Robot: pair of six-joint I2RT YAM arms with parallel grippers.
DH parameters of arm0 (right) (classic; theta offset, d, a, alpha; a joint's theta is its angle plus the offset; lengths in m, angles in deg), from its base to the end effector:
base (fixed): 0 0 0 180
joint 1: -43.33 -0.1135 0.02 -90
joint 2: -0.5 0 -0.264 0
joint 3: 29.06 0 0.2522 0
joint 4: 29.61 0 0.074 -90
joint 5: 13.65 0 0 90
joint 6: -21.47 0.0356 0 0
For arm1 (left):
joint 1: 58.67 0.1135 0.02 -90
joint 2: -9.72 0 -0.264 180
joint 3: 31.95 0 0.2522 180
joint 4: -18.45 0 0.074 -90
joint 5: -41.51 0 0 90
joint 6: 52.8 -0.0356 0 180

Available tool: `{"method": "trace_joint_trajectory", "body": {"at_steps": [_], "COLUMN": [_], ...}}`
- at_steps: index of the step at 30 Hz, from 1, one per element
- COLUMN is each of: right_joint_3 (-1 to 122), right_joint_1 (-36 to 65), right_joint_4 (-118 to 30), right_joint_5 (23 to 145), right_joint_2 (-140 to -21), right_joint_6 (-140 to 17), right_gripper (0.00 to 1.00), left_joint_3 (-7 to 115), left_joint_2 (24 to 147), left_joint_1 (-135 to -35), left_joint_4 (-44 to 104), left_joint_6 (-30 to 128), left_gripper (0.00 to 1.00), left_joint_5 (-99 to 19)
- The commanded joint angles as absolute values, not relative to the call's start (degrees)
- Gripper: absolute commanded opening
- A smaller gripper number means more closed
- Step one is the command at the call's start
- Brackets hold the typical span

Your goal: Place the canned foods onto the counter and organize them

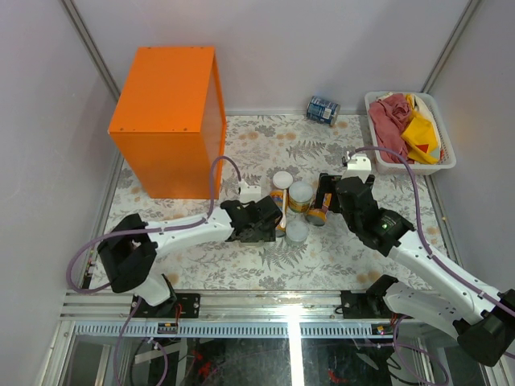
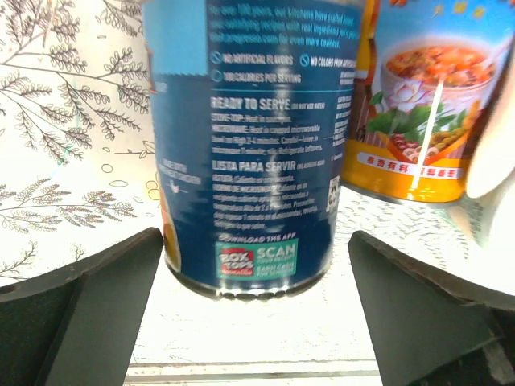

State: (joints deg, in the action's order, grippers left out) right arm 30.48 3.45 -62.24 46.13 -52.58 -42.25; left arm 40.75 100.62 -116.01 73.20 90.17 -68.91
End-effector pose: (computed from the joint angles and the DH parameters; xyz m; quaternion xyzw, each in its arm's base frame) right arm 0.1696 0.1184 0.3067 0.0398 0.8300 0.0932 0.5484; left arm 0.1698 -0.2418 0.1961 0.0109 0.9736 -0.0196 0.2272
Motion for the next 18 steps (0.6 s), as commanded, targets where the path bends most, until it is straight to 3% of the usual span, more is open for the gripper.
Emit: {"method": "trace_joint_trajectory", "body": {"at_steps": [1, 18], "right_joint_3": [30.5, 30.9], "right_joint_1": [3.1, 3.1], "right_joint_4": [-59.8, -58.8], "right_joint_5": [47.2, 47.9], "right_joint_2": [-51.3, -52.1], "right_joint_6": [-42.6, -43.2], "right_gripper": [0.98, 0.98], "left_joint_3": [44.2, 45.3], "left_joint_2": [97.6, 99.1], "left_joint_1": [-116.0, -106.9], "left_joint_4": [76.5, 71.8], "left_joint_6": [90.4, 84.3], "left_gripper": [1.0, 1.0], "left_joint_5": [-70.9, -70.8]}}
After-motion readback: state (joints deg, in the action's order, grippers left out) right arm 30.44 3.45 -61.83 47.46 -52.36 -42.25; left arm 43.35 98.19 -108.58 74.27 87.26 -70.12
